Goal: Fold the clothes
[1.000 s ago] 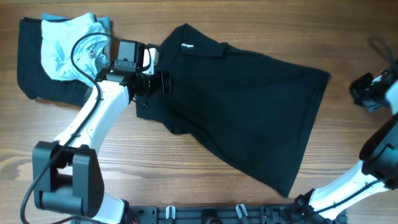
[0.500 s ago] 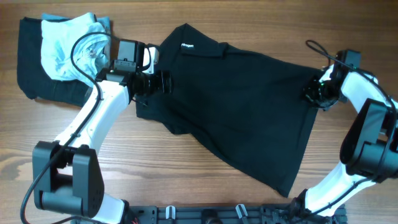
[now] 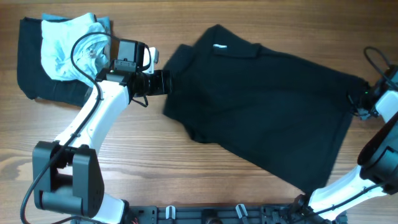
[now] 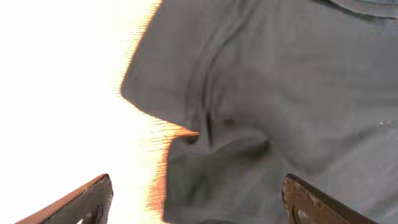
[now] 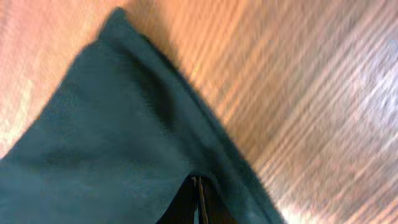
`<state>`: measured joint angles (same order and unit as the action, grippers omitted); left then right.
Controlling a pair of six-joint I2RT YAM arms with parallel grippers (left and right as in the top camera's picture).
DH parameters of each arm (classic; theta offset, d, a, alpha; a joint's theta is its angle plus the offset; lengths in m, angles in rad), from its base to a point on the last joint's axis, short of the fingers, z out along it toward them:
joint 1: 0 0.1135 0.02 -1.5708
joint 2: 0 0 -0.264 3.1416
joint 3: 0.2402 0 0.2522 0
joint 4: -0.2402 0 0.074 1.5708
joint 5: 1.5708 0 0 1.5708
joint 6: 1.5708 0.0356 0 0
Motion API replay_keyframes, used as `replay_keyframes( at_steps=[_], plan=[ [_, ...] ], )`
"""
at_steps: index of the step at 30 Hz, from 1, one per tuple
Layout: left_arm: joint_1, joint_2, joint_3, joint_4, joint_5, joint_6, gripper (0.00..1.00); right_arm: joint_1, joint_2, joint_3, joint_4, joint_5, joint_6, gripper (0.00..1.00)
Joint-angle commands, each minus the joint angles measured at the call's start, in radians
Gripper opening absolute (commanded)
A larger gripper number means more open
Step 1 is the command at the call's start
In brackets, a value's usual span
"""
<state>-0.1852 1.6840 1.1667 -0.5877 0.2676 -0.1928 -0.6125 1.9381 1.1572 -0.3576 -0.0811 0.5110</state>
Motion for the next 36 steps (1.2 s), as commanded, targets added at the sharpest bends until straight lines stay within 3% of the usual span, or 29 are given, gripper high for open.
replay_keyframes(
  at_steps=[1, 6, 11, 13, 14, 20, 28, 32, 33, 35, 36],
  plan=[
    [-0.006, -0.001, -0.005, 0.003, -0.002, 0.006, 0.89, 0.016, 0.016, 0.11, -0.003, -0.042, -0.122, 0.11],
    [-0.009, -0.001, -0.005, 0.002, -0.002, 0.013, 0.89, 0.015, -0.029, 0.27, -0.149, -0.217, -0.2, 0.27],
    [-0.009, -0.001, -0.006, -0.012, -0.006, 0.059, 0.69, 0.015, -0.151, 0.346, -0.26, -0.454, -0.197, 0.43],
    [-0.01, -0.001, -0.014, -0.029, -0.006, 0.059, 0.69, 0.018, -0.233, 0.346, -0.307, -0.525, -0.197, 0.47],
    [-0.01, -0.001, -0.025, -0.031, -0.006, 0.059, 0.73, 0.023, -0.28, 0.345, -0.344, -0.534, -0.197, 0.49],
    [-0.009, 0.019, -0.114, -0.014, -0.006, 0.059, 0.76, 0.072, -0.422, 0.344, -0.491, -0.514, -0.25, 0.55],
    [-0.048, 0.095, -0.204, 0.069, 0.035, 0.059, 0.73, 0.145, -0.414, 0.307, -0.576, -0.447, -0.249, 0.57],
    [-0.082, 0.114, -0.204, 0.084, 0.034, 0.059, 0.56, 0.195, -0.392, 0.3, -0.616, -0.381, -0.25, 0.57],
    [-0.09, 0.123, -0.204, 0.089, 0.03, 0.059, 0.47, 0.216, -0.385, 0.3, -0.628, -0.351, -0.25, 0.57],
    [-0.099, 0.137, -0.204, 0.09, 0.007, 0.059, 0.09, 0.254, -0.37, 0.3, -0.647, -0.295, -0.25, 0.58],
    [-0.1, 0.137, -0.204, 0.081, -0.003, 0.059, 0.04, 0.269, -0.362, 0.3, -0.653, -0.272, -0.25, 0.59]
  ],
)
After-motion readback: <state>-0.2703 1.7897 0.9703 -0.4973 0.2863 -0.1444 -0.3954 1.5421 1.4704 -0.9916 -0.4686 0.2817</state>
